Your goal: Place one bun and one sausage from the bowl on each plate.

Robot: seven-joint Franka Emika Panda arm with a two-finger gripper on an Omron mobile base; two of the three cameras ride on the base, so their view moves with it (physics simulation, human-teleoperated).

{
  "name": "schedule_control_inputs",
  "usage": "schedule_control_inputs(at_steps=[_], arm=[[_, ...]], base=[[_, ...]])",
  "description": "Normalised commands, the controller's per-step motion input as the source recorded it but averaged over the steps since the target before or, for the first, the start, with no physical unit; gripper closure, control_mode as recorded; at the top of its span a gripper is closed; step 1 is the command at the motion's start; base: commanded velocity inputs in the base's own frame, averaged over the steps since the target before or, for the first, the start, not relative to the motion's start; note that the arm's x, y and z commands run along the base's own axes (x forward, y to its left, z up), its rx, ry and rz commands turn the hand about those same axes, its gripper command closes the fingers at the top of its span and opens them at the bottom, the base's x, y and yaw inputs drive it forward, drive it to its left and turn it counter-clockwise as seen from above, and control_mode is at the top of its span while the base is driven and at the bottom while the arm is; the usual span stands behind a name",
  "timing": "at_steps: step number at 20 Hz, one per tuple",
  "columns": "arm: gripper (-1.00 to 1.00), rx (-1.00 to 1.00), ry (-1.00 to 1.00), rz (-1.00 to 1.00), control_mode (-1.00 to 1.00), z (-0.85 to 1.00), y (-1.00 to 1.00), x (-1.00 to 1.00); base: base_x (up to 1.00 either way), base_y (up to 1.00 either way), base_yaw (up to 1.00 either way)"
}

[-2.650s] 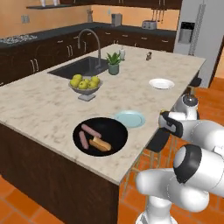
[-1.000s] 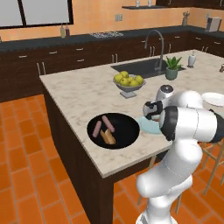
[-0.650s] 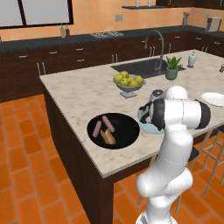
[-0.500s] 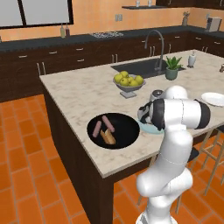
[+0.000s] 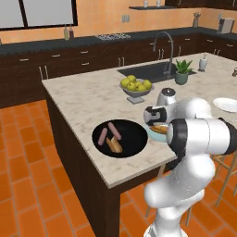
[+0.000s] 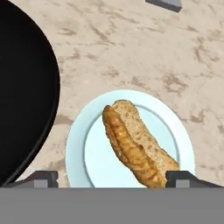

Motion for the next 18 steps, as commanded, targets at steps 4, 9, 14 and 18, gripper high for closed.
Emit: schedule_control_inputs(at_steps=[4, 9, 14, 18], arm=[[-1.0, 0.18, 0.01, -0.02, -1.0, 1.0, 0.69, -1.0], [-1.0, 0.08, 0.16, -0.14, -1.0, 0.29, 1.0, -0.72], [-1.0, 0.0, 0.1, -0.3, -1.0, -0.48, 1.0, 0.06], [-1.0, 0.01, 0.05, -0.22, -1.0, -0.35, 0.9, 0.6]], base=[[0.0, 0.0, 0.0], [0.0, 0.0, 0.0], [0.0, 0.0, 0.0], [0.0, 0.0, 0.0]])
